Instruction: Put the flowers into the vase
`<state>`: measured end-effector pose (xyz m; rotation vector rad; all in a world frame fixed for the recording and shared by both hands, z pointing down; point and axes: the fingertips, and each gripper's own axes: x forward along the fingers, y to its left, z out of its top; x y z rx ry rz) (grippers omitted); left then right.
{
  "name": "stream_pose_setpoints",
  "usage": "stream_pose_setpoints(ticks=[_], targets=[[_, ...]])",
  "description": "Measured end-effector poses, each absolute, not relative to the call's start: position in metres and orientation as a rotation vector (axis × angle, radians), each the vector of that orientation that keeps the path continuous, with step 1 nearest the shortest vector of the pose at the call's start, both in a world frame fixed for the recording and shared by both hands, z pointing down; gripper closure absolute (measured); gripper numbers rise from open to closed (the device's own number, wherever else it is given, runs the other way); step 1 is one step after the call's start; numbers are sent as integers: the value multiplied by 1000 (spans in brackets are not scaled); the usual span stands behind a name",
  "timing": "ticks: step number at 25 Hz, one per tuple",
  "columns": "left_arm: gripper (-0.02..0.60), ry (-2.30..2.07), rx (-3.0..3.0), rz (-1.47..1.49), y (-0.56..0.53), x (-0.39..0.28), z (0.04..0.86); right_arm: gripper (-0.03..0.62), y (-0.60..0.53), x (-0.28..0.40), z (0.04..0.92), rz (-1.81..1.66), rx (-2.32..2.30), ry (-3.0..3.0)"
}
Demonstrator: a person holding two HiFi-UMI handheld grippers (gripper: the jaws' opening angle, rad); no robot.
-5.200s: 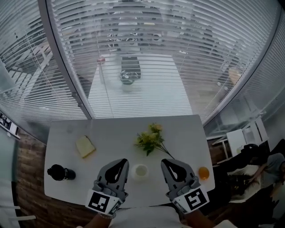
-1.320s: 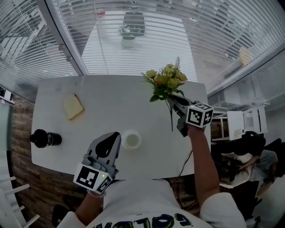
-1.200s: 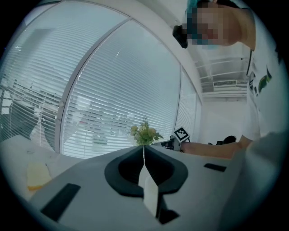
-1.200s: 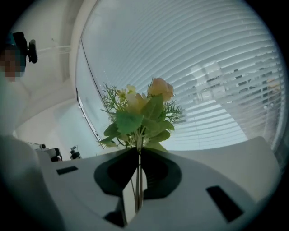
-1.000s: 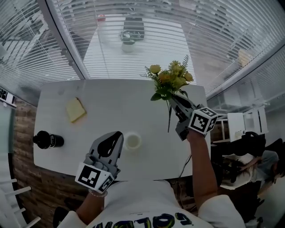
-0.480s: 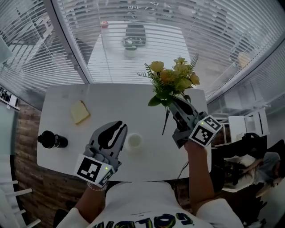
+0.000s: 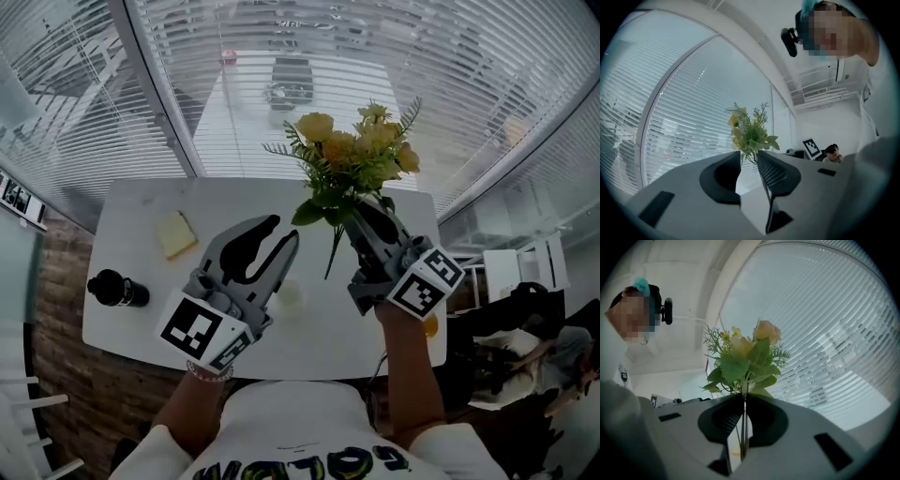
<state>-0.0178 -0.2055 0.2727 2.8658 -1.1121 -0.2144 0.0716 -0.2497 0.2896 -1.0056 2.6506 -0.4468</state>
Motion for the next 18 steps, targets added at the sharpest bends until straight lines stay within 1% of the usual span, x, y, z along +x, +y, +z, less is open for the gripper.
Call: stream_pose_setpoints(ticks=[6, 11, 18], targets=[[449, -1098, 2887, -255, -202, -14, 254, 556, -238, 55, 271, -427, -946, 2616], [449, -1089, 2892, -252, -198, -23, 260, 556, -232, 31, 280, -438, -924, 2630], [449, -1088, 2881, -236, -194, -27, 272, 554, -221, 17, 294, -454, -901, 2625]])
